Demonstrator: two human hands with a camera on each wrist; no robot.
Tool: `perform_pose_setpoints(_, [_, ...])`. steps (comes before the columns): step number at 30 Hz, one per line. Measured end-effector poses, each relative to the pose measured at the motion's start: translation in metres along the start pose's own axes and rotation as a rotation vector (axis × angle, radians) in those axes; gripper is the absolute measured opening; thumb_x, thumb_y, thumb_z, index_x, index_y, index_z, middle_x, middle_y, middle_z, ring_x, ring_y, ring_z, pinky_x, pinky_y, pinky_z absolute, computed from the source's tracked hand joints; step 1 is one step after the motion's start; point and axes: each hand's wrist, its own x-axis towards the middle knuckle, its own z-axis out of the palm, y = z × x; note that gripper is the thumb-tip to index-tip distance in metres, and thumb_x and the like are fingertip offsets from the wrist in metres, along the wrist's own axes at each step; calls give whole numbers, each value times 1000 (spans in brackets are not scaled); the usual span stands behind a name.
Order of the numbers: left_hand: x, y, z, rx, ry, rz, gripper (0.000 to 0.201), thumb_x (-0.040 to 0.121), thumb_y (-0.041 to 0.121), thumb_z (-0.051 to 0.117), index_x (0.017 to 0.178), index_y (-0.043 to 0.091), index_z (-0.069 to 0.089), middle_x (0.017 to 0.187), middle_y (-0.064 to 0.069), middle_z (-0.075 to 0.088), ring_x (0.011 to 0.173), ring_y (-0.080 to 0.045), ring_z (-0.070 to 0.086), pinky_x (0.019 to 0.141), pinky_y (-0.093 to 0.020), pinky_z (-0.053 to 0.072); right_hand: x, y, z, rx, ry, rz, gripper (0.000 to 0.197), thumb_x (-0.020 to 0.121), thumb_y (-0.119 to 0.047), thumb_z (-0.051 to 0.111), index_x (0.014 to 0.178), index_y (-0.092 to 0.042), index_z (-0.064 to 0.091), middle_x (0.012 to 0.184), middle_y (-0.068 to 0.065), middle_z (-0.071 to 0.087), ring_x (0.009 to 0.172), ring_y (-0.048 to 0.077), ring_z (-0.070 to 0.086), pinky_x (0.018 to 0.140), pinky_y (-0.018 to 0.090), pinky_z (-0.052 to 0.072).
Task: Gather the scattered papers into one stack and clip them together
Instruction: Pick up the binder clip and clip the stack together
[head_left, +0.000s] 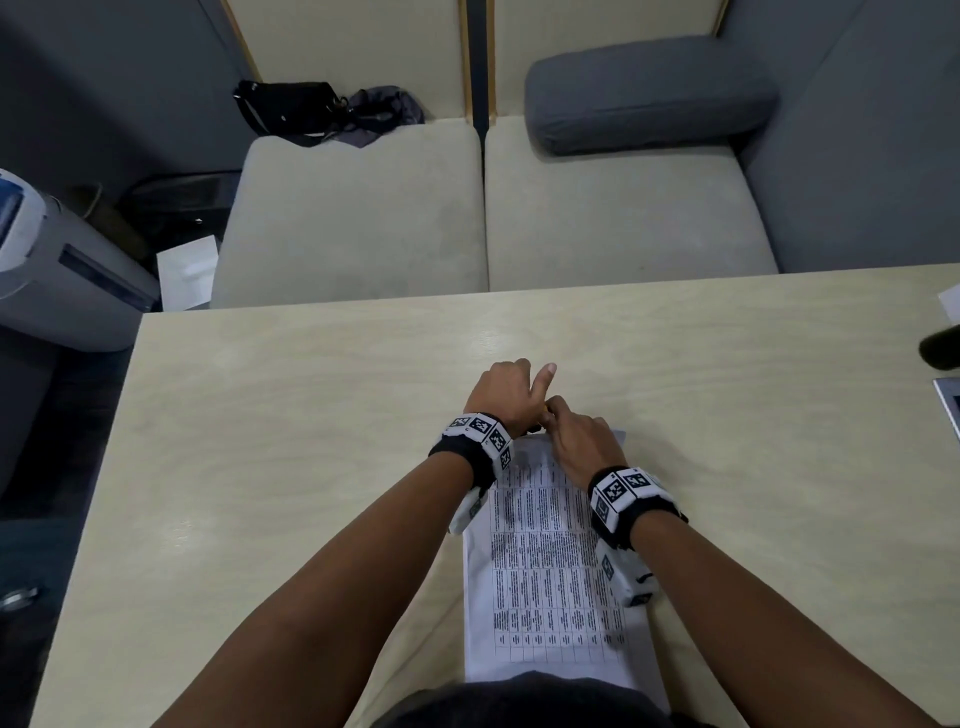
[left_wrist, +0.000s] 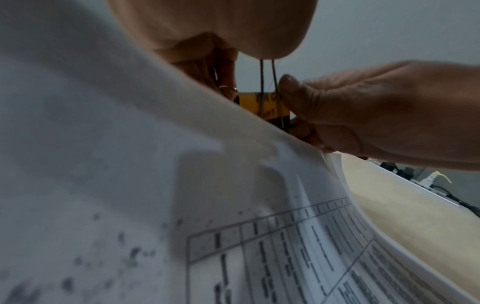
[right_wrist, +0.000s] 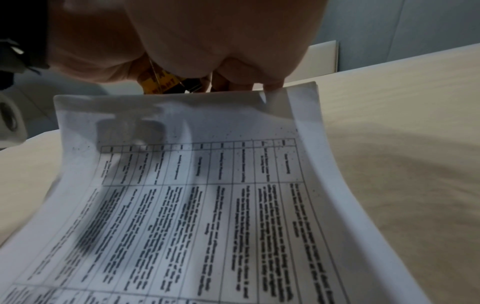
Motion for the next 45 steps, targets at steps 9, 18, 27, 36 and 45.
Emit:
perform_pose_setpoints(9, [7, 0, -8, 26, 23, 9, 54, 103, 39, 27, 60, 10, 45, 64, -12, 55, 67, -34, 57, 60, -33, 38, -2, 0, 3, 88, 55, -39, 33, 106, -31, 24, 120, -12, 47, 84, 9, 72, 67, 27, 60, 80, 37, 44])
perform_pose_setpoints(18, [13, 4, -10, -136, 128, -132, 59, 103, 35, 24, 52, 10, 41, 55, -8, 50, 65, -30, 51, 63, -32, 34, -5, 2, -8, 293, -50, 37, 57, 87, -1, 40, 140, -21, 31, 103, 11, 70, 87, 26, 65, 78, 37, 55])
perform_pose_setpoints(27, [8, 11, 0, -237, 202, -230, 59, 103, 31, 29, 47, 12, 36, 48, -4, 44, 61, -30, 49, 62, -32, 32, -1, 8, -10, 302, -73, 40, 63, 90, -1, 48, 144, -24, 25, 90, 6, 67, 77, 25, 63, 69, 34, 52])
perform_pose_setpoints(36, [8, 6, 11, -107, 166, -214, 43, 102, 21, 28, 74, 3, 55, 64, -11, 58, 53, -27, 42, 55, -33, 28, 5, 10, -10, 329, -57, 42, 60, 90, -5, 55, 140, -26, 29, 78, -2, 65, 72, 24, 62, 72, 40, 56])
perform_pose_setpoints(45, [3, -6, 17, 81, 82, -186, 35, 101, 19, 28, 73, 8, 45, 52, -4, 45, 44, -19, 32, 45, -31, 15, 4, 20, -8, 366, 6, 29, 65, 89, -9, 62, 139, -26, 24, 113, 3, 50, 77, 18, 60, 77, 38, 54])
